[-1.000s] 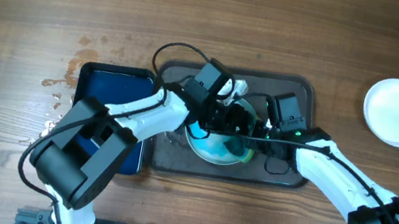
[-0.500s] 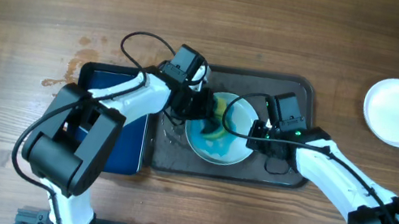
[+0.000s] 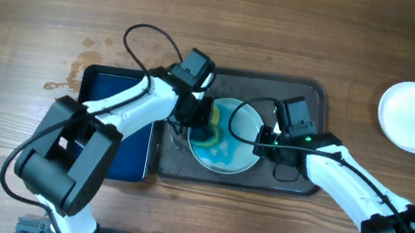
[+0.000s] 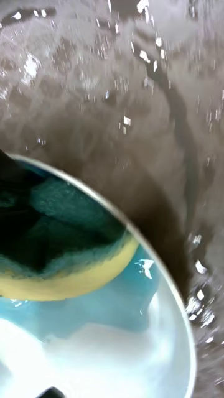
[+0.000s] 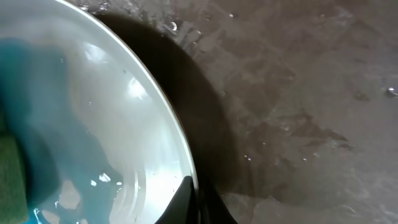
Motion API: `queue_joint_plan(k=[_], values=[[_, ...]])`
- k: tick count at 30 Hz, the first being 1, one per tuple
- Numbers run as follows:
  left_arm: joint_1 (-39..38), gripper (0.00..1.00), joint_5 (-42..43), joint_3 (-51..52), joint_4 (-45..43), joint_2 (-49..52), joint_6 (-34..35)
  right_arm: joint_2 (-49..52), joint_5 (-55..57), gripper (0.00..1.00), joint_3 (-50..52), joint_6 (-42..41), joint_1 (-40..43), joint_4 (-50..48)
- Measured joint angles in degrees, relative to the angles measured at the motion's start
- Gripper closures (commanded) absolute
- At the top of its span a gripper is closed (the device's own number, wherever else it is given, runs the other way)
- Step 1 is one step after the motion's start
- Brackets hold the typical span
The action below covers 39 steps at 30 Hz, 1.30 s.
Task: Clean dirty plates on tray and stack at the side
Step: 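Scrub the held plate with the sponge in the left gripper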
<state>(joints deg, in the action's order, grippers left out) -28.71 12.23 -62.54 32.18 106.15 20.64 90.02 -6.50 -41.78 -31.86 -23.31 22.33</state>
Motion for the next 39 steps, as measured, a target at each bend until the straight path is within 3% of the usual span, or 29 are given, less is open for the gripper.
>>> queue_joint_plan(k=[9,18,24,29,39], values=[[-9.4,0.96,6.4,0.59,-5.29,0.02,0.04,0.0,1.25,0.96,0.0,0.42,0.52,0.55],[-10.29,0.96,9.53,1.6,-10.23,0.55,5.31,0.0,1.6,0.96,0.0,0.39,0.52,0.57],[-9.4,0.96,-0.72,1.42,-9.29,0.46,8.31,0.0,1.7,0.96,0.0,0.39,0.52,0.13],[-5.49,0.96,-11.1,-1.33,-2.97,0.42,11.65,0.0,1.64,0.96,0.0,0.39,0.52,0.09],[-5.53,0.96,-19.76,-8.57,11.76,0.33,11.58,0.0,0.13,0.96,-0.04,0.63,0.2,-0.46]])
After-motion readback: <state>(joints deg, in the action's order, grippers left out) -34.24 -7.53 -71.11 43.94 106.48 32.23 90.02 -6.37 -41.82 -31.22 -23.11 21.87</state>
